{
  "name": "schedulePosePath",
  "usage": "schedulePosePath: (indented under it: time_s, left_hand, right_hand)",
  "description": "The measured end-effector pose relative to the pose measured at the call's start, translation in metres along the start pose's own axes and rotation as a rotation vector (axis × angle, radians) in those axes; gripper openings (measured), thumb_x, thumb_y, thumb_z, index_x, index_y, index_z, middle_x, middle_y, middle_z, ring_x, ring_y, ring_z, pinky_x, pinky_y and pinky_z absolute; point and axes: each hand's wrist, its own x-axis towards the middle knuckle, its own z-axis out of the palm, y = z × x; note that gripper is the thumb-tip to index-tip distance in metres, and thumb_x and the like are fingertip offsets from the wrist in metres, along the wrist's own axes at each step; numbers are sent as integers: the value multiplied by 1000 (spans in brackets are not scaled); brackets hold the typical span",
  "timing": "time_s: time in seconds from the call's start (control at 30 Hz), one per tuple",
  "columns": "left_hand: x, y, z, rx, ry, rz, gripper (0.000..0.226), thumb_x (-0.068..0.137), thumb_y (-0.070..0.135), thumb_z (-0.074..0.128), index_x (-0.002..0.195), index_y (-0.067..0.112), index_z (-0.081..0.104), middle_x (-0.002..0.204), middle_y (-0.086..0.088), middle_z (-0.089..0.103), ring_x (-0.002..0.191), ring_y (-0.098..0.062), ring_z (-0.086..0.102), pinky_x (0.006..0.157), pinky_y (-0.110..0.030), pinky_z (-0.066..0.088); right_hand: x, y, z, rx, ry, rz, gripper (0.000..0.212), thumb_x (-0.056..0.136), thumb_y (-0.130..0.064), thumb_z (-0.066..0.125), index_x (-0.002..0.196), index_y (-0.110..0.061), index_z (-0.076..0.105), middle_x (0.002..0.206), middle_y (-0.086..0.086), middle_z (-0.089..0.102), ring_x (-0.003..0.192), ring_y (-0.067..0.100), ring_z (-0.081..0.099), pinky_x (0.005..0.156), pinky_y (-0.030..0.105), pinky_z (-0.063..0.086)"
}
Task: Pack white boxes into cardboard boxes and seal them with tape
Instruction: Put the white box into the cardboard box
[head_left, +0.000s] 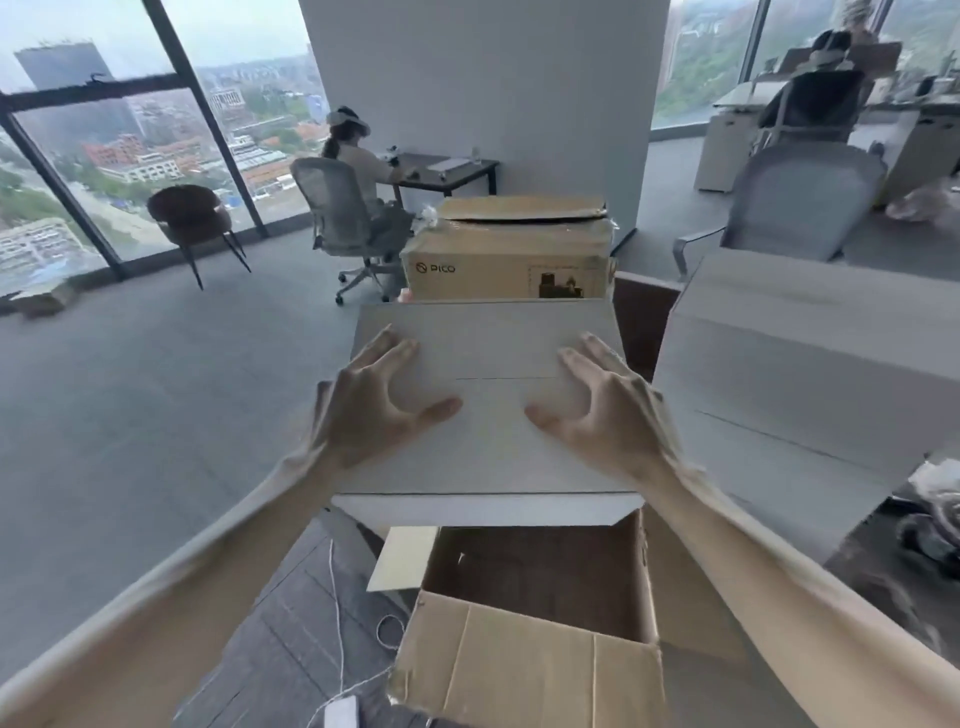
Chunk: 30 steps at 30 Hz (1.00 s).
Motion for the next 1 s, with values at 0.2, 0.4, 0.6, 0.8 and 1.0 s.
schedulePosePath:
  time_s: [0.2, 0.4, 0.6, 0.8, 1.0]
  left_hand:
    - [-3, -8, 69, -55, -207, 31, 87, 70, 83, 59, 144, 40, 41, 162, 20, 20, 141, -15, 38, 108, -41, 38]
    - [-8, -17, 131, -87, -305, 65, 81, 72, 83, 59, 140, 42, 42, 162, 18, 22, 138, -19, 45, 104, -42, 44]
    - [-19, -25, 163, -99, -290, 69, 76, 72, 80, 62, 136, 41, 49, 158, 20, 30, 126, -19, 57, 100, -37, 45]
    - [-31, -37, 186, -144, -392, 24, 72, 79, 65, 69, 141, 34, 49, 160, 18, 27, 130, -19, 52, 103, -35, 41]
    - [-43, -58, 224, -114, -508, -8, 81, 81, 74, 59, 150, 37, 36, 164, 16, 16, 131, -25, 52, 103, -40, 43]
  right_hand:
    - [-33, 37, 45, -34, -44, 184, 90, 72, -78, 47, 145, -23, 46, 160, -3, 23, 142, 22, 37, 110, 45, 35]
    - [-56, 72, 74, -43, -88, 310, 89, 72, -77, 51, 144, -25, 46, 161, -2, 23, 142, 25, 35, 106, 48, 40]
    - [-68, 92, 98, -37, -111, 354, 78, 79, -65, 65, 144, -27, 46, 161, -6, 21, 140, 24, 38, 108, 44, 38]
    - [-83, 104, 134, -17, -190, 394, 78, 80, -64, 64, 145, -28, 45, 162, -9, 18, 144, 15, 31, 108, 37, 38]
    - [-92, 119, 156, -37, -241, 416, 72, 82, -56, 66, 145, -27, 45, 162, -9, 16, 141, 17, 36, 101, 40, 46]
